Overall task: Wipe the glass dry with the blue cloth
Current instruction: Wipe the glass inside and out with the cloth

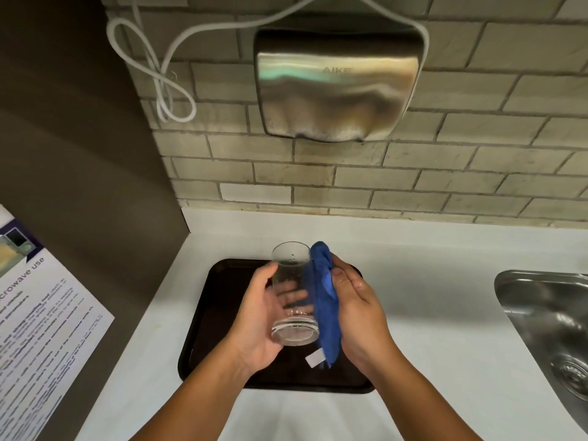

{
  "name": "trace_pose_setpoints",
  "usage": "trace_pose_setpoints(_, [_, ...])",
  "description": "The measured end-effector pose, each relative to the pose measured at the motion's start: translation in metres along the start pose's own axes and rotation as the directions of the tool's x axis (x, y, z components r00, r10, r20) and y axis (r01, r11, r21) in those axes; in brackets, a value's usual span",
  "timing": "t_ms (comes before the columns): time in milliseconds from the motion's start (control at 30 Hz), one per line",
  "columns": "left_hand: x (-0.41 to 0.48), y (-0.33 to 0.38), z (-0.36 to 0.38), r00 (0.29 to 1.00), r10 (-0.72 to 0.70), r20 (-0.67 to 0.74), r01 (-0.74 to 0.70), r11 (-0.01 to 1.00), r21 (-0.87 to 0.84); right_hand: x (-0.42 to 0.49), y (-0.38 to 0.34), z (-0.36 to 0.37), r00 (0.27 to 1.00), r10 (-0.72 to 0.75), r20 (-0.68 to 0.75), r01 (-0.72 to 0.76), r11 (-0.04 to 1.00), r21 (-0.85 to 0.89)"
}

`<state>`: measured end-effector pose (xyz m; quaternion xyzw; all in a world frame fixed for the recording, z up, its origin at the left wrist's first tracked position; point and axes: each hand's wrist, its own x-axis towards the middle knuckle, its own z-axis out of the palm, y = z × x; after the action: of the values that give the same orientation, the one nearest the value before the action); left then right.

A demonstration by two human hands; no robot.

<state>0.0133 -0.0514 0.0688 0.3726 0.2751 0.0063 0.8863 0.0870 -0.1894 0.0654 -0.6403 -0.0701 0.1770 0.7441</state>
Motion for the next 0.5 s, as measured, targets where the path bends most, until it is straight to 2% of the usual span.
trace_pose_setpoints(67, [0.003,-0.002,-0.002,1.000,-0.003,-0.023,0.004,1.000,0.011,-0.013,-0.001,0.002,0.989,-0.117,0.096,0.126,0.987,-0.097])
trace_pose_setpoints(133, [0.007,0.001,-0.003,1.000,-0.007,0.018,0.007,1.000,-0.003,-0.032,0.001,0.004,0.935,-0.284,0.211,0.332,0.912,-0.242])
trace_pose_setpoints(200, [0.009,0.006,-0.006,0.997,-0.009,0.083,0.014,0.998,-0.066,-0.045,0.008,-0.001,0.816,-0.450,0.361,0.571,0.724,-0.387])
trace_pose_setpoints(267, [0.009,0.012,-0.009,0.996,0.004,0.088,0.005,0.995,-0.102,-0.051,0.015,-0.007,0.686,-0.478,0.548,0.719,0.560,-0.411])
trace_pose_setpoints(300, [0.008,0.014,-0.009,0.997,0.003,0.083,0.005,0.995,-0.095,-0.051,0.015,-0.010,0.669,-0.456,0.587,0.731,0.544,-0.411])
trace_pose_setpoints(433, [0.010,0.012,-0.004,0.999,0.007,0.040,-0.005,0.998,-0.070,-0.043,0.004,-0.012,0.811,-0.363,0.459,0.564,0.694,-0.448])
trace_pose_setpoints(500, [0.010,0.010,-0.005,0.999,0.033,0.022,-0.031,0.997,-0.074,-0.045,0.003,-0.010,0.804,-0.357,0.476,0.572,0.683,-0.454])
